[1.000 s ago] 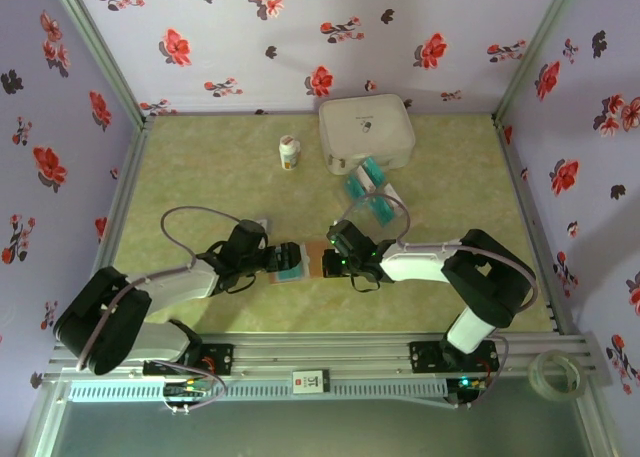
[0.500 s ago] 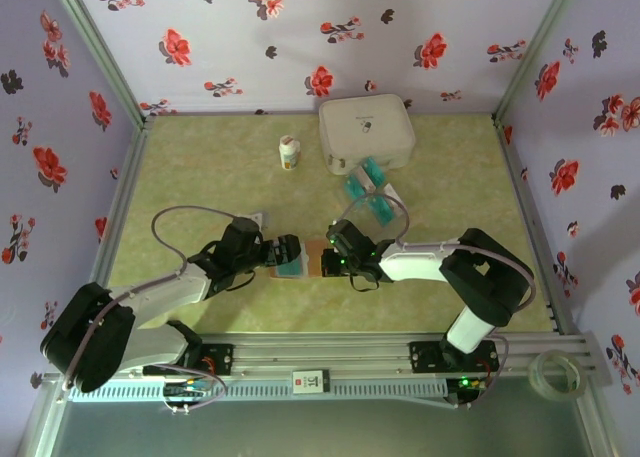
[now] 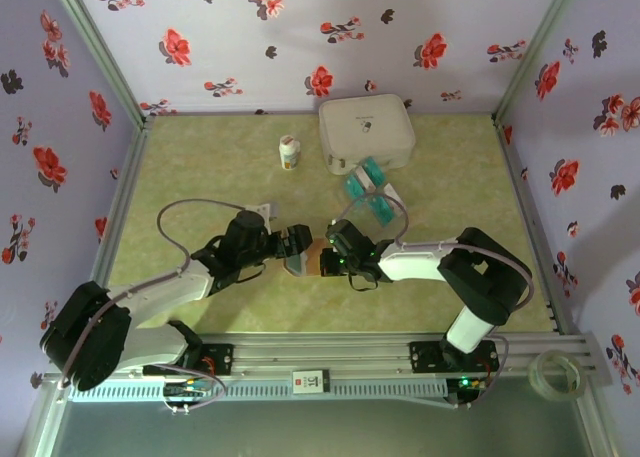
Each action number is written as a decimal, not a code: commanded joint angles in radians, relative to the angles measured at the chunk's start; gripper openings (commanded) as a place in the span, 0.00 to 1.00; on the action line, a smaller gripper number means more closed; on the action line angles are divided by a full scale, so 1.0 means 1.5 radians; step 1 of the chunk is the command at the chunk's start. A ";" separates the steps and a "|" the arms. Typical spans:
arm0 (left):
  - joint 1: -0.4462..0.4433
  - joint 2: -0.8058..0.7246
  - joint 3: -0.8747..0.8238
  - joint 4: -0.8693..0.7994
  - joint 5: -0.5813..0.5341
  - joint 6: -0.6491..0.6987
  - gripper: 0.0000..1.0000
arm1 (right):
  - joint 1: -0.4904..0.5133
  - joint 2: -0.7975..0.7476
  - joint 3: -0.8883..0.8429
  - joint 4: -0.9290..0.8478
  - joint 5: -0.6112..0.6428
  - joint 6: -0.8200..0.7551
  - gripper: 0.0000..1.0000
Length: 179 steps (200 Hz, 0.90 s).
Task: Put the credit cards into the card holder
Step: Close the card holder at the center of the table.
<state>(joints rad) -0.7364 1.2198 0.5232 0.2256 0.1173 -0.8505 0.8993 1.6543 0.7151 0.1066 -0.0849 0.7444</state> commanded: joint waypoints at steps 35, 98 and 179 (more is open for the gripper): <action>-0.026 0.040 0.038 0.043 0.011 -0.023 1.00 | -0.015 -0.040 0.027 -0.079 0.002 -0.018 0.05; -0.048 0.074 0.059 0.053 0.010 -0.029 1.00 | -0.106 -0.257 -0.060 -0.186 0.060 -0.026 0.05; -0.126 0.206 0.136 0.104 0.002 -0.045 1.00 | -0.204 -0.413 -0.143 -0.231 0.041 -0.038 0.04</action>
<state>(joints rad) -0.8886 1.4769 0.6777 0.3225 0.1169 -0.8948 0.6125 1.0622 0.5186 -0.2058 -0.0254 0.7139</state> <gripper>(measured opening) 0.997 0.046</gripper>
